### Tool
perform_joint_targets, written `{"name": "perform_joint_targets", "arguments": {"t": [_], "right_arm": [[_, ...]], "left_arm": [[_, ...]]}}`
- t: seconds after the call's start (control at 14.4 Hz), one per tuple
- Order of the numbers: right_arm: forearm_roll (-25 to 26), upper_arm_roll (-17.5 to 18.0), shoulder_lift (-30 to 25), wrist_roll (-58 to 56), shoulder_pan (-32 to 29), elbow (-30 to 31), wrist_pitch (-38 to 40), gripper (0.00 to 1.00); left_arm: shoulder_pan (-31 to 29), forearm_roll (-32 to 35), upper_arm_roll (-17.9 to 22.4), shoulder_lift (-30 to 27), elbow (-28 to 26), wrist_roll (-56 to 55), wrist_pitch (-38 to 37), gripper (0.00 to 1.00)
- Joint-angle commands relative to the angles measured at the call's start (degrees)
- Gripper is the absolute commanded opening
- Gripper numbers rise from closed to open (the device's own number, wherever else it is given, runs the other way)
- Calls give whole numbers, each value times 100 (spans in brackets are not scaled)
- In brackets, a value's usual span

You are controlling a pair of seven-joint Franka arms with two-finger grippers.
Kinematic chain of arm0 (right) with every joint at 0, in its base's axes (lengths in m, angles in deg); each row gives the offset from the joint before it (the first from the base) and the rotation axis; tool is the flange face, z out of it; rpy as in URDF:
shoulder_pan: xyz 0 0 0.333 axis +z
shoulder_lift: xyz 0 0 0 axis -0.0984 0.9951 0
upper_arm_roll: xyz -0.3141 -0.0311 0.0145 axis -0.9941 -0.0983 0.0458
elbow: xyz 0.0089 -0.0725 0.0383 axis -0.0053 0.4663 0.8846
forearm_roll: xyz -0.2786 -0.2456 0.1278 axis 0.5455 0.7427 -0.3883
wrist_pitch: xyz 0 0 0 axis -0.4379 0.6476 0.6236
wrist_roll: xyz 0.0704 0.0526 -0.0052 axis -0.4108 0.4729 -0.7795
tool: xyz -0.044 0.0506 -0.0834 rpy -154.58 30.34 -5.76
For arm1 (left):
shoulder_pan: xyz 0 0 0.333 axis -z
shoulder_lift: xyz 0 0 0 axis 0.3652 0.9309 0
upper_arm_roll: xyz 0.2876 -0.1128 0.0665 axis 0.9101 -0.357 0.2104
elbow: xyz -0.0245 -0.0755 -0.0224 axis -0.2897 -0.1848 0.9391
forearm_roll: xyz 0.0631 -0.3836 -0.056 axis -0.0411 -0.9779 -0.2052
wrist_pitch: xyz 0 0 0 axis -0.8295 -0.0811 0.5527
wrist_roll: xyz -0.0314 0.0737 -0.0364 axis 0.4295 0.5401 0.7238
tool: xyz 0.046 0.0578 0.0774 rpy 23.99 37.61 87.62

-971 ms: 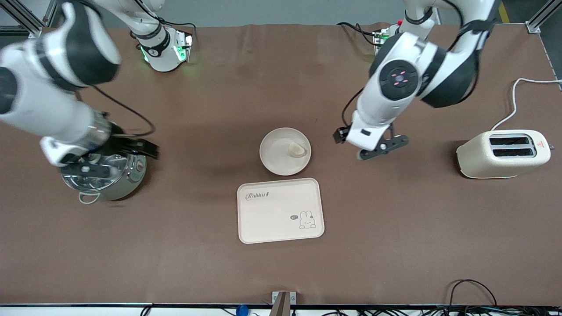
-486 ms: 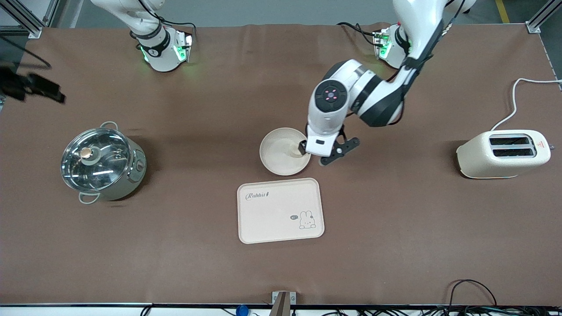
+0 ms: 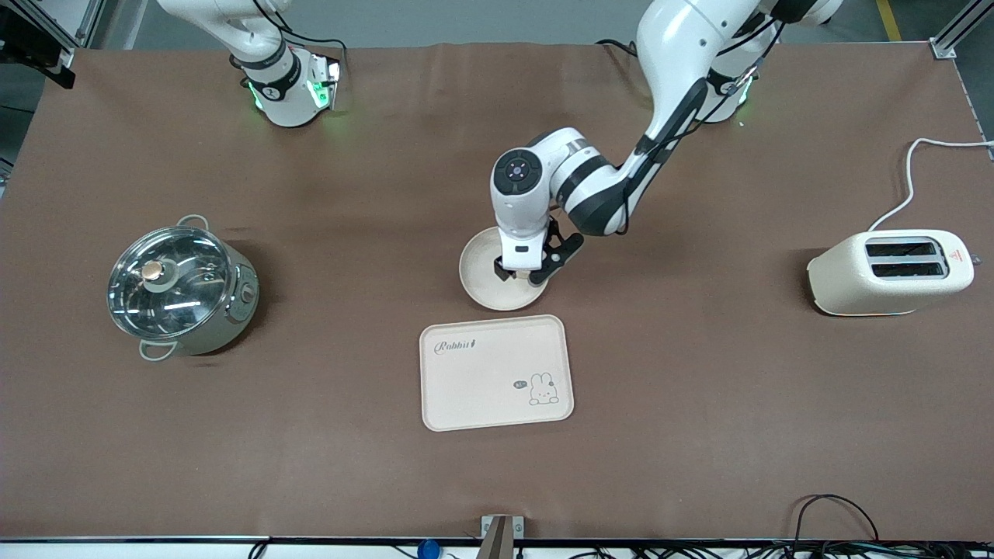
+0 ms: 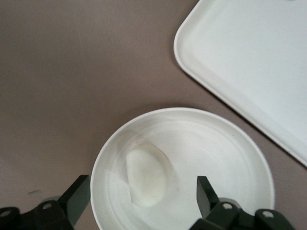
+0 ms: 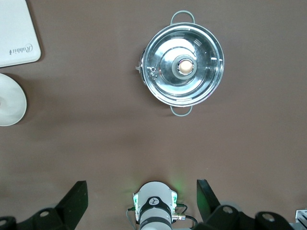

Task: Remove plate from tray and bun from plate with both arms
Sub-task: 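Lower the left gripper onto the bun and close on it, then lift the bun off the plate with the left gripper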

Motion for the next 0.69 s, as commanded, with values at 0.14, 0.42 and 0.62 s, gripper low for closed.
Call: {"name": "perform_joint_targets", "arguments": {"t": [0.14,0.42,0.62], "right_arm": [[166,-87,35,-109,25,356,-241,100],[122,-61,26,-47,51,1175,-1050,100],[140,-52,9,-91,131,834,-1393,100]], "left_arm": [[58,178,1,253,75,-262,185,83],[94,178,2,411,75,-342,483,75],[94,178,10,482,84,-403,519,72]]}}
